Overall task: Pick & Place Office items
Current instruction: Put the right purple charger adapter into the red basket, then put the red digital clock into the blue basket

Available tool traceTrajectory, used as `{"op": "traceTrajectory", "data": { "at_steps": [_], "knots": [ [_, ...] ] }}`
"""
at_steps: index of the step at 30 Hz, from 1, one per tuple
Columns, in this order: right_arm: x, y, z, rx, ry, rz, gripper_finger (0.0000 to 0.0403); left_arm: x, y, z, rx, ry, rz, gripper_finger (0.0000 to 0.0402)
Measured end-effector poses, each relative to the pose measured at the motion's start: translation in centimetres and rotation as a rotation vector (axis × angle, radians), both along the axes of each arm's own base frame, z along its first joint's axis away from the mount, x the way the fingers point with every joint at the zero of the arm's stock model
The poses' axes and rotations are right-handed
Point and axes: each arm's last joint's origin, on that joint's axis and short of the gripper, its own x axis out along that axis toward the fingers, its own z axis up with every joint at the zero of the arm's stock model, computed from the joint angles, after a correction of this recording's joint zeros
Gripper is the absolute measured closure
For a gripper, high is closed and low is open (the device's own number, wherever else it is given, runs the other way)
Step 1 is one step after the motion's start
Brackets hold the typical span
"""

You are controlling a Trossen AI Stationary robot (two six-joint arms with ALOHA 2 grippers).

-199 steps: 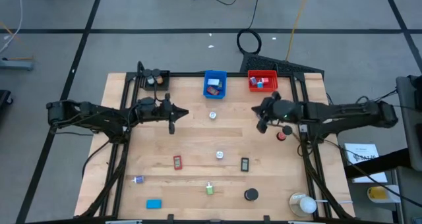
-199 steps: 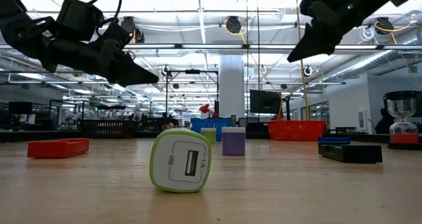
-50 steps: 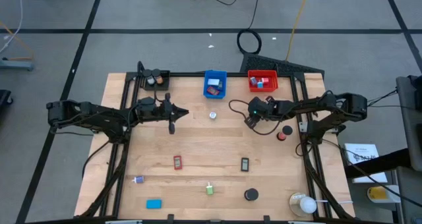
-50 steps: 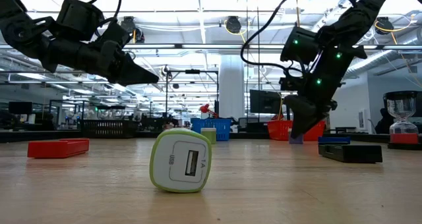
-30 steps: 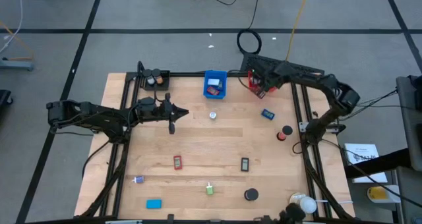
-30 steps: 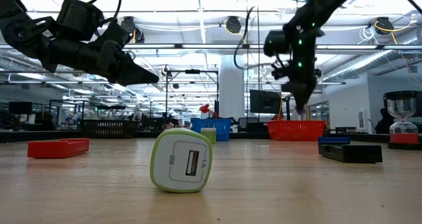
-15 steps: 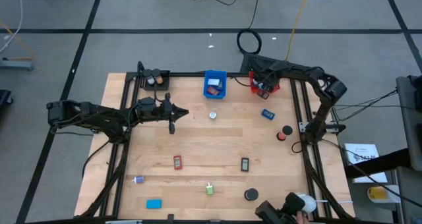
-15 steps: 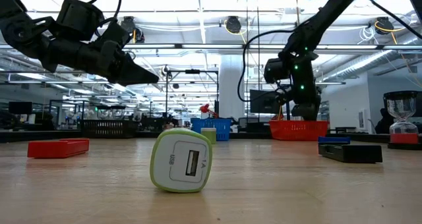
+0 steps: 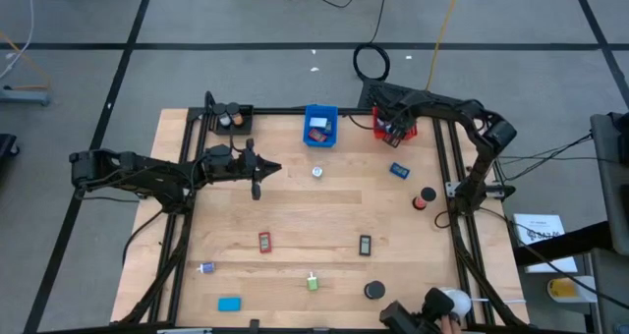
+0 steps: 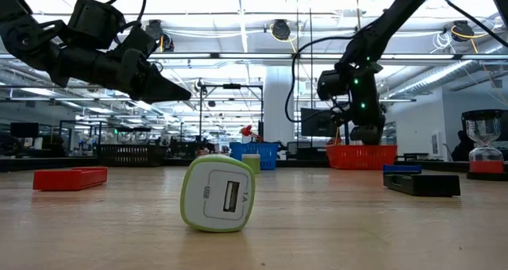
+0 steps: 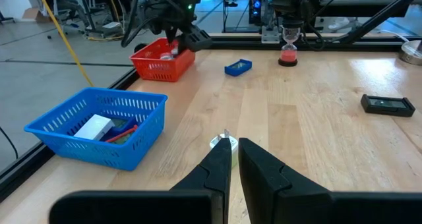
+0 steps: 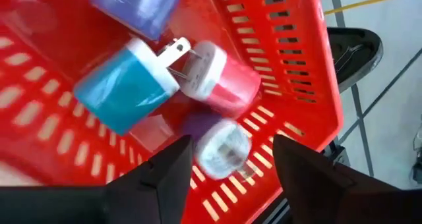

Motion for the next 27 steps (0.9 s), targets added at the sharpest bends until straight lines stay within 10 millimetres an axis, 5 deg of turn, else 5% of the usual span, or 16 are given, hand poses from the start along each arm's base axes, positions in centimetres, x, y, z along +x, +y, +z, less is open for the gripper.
{"op": "traceTrajectory", "data": {
  "at_steps": [8, 22, 27],
  "knots": [
    [-0.1, 1.5, 3.7, -0.083, -0.079, 0.048, 0.0216, 0.0, 0.0, 0.0, 0.000, 0.000, 0.000, 0.0364],
    [-1.5, 3.8, 9.8, -0.190, -0.431, 0.010, 0.0387, 0.0, 0.0, 0.0, 0.000, 0.000, -0.001, 0.0364],
    [-1.1, 5.7, 10.7, -0.222, -0.679, 0.129, 0.0391, 0.0, 0.0, 0.0, 0.000, 0.000, 0.000, 0.0364]
  ]
}}
